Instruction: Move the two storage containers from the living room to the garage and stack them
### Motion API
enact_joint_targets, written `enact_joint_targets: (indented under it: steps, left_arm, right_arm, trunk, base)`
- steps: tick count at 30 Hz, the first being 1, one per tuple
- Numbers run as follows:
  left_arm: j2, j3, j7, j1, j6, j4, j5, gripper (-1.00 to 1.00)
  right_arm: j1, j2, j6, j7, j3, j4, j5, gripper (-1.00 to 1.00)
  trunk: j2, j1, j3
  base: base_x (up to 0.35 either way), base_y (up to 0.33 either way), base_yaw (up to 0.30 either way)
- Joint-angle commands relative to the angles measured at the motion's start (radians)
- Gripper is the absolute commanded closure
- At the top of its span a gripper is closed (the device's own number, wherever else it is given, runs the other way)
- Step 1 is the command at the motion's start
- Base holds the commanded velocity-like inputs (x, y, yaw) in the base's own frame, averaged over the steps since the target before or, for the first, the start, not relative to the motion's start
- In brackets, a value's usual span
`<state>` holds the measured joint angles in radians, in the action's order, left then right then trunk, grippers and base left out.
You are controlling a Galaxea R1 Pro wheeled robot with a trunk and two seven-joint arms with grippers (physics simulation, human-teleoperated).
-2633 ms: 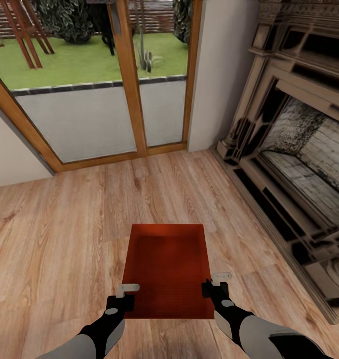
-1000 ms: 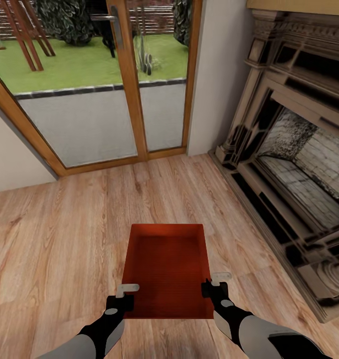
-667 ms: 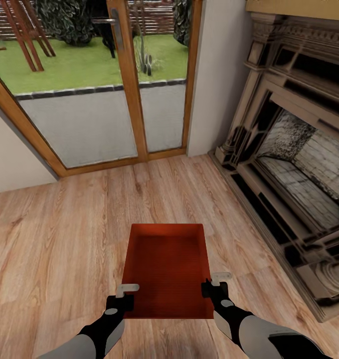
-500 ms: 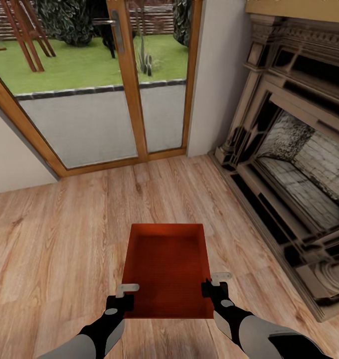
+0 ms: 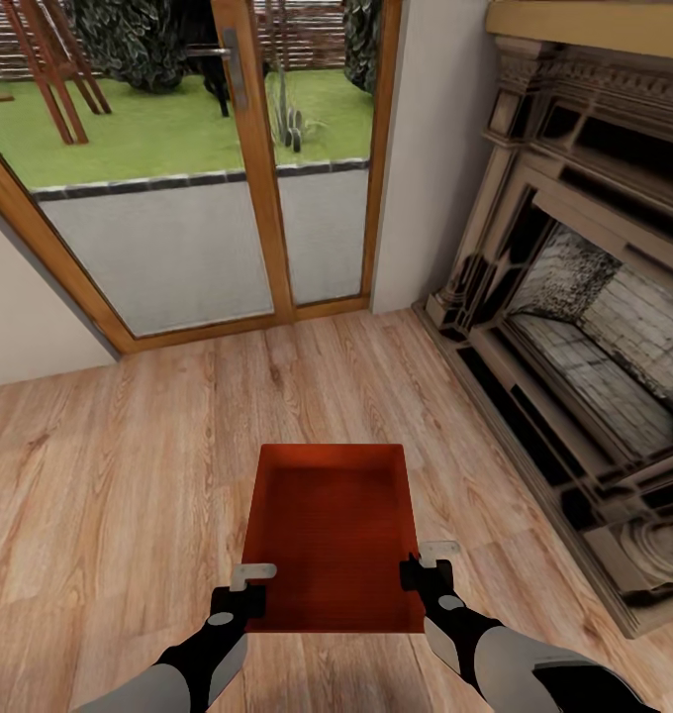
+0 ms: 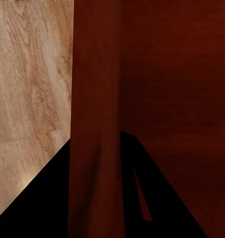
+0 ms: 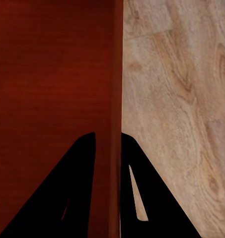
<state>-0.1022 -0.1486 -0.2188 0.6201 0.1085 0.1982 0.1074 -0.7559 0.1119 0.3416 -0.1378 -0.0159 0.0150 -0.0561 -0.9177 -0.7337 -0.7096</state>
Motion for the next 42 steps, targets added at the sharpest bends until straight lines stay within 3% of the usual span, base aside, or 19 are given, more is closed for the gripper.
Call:
enact_joint_targets:
  steps: [1,15,42]
  left_arm:
    - [0.000,0.011,-0.022,0.001,0.006,0.003,-0.007,1.00]
    - [-0.001,0.012,-0.024,0.001,0.007,0.004,-0.008,1.00]
    - [-0.001,0.011,-0.022,0.001,0.008,0.001,0.012,1.00]
  right_arm:
    - [0.000,0.000,0.003,-0.006,0.024,0.005,0.011,1.00]
    - [0.000,0.001,0.007,-0.009,0.025,0.005,0.012,1.00]
    - [0.000,0.000,0.008,-0.012,0.029,0.005,0.018,1.00]
  trunk:
    - [0.007,0.004,0.003]
    - [0.007,0.004,0.005]
    - [0.007,0.004,0.042]
  base:
    - [0.000,0.000,0.000]
    - [0.000,0.000,-0.005]
    - [0.000,0.000,-0.086]
